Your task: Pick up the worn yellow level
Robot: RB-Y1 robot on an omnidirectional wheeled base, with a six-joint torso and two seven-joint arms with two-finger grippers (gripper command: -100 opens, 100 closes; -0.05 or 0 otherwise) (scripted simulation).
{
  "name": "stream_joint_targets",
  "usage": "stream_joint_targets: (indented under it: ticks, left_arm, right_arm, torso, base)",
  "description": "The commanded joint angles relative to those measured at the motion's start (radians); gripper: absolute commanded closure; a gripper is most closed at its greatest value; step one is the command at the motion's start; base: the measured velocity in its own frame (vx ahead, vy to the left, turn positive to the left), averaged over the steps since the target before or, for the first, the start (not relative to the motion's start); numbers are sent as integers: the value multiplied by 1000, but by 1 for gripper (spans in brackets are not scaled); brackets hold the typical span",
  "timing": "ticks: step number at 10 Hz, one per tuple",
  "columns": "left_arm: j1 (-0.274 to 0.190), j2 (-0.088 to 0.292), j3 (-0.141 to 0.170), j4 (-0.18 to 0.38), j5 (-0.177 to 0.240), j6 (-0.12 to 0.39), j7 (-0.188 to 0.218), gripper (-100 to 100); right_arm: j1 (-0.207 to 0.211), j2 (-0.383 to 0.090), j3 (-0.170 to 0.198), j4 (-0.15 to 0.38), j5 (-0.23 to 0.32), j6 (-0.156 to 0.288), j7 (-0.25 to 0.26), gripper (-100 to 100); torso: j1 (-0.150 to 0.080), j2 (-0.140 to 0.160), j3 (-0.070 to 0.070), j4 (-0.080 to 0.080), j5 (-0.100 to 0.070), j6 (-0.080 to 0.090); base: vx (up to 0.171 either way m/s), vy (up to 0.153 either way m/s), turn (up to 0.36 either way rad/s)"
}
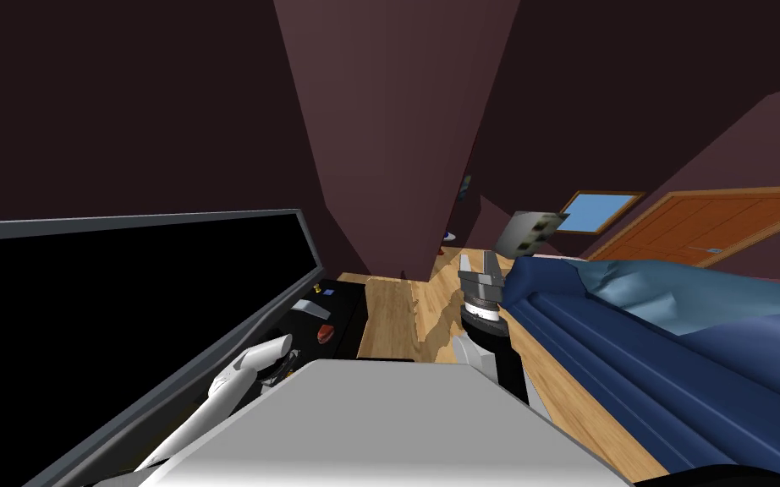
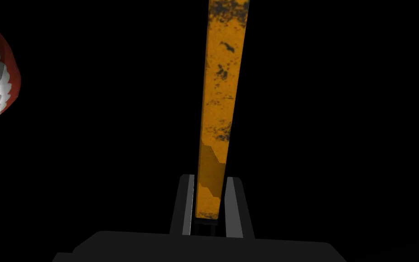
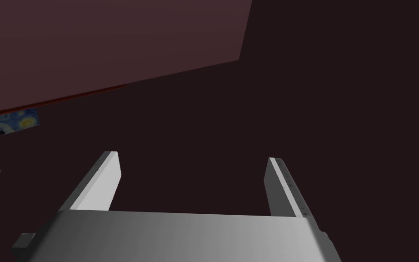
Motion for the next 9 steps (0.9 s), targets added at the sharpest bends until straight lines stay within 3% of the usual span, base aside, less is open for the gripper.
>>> stream_joint_targets:
  ticks: [1, 2, 5, 7, 8, 9]
  left_arm:
    - [0, 0, 0, 0, 0, 0, 0, 0]
    - [27, 11, 5, -37, 14, 13, -25, 100]
    - [62, 24, 12, -88, 31, 32, -52, 100]
    - [110, 42, 21, -155, 54, 57, -89, 100]
    - [99, 36, 19, -140, 47, 50, -74, 100]
    - [102, 37, 20, -143, 48, 52, -79, 0]
  right_arm:
    - [0, 0, 0, 0, 0, 0, 0, 0]
    - [0, 0, 0, 0, 0, 0, 0, 0]
    - [0, 0, 0, 0, 0, 0, 0, 0]
    - [0, 0, 0, 0, 0, 0, 0, 0]
    - [0, 0, 0, 0, 0, 0, 0, 0]
    - [0, 0, 0, 0, 0, 0, 0, 0]
  torso:
    - [0, 0, 0, 0, 0, 0]
    - [0, 0, 0, 0, 0, 0]
    - [-3, -7, -4, -1, -1, 0]
    - [-3, -6, -3, -1, -1, 0]
    - [-3, -7, -4, -1, -2, -1]
    - [-2, -4, -2, -1, -1, 1]
  base:
    - [0, 0, 0]
    - [79, -30, 174]
    - [105, -43, 116]
    - [108, -38, 155]
    - [53, -19, 45]
    - [9, -4, -8]
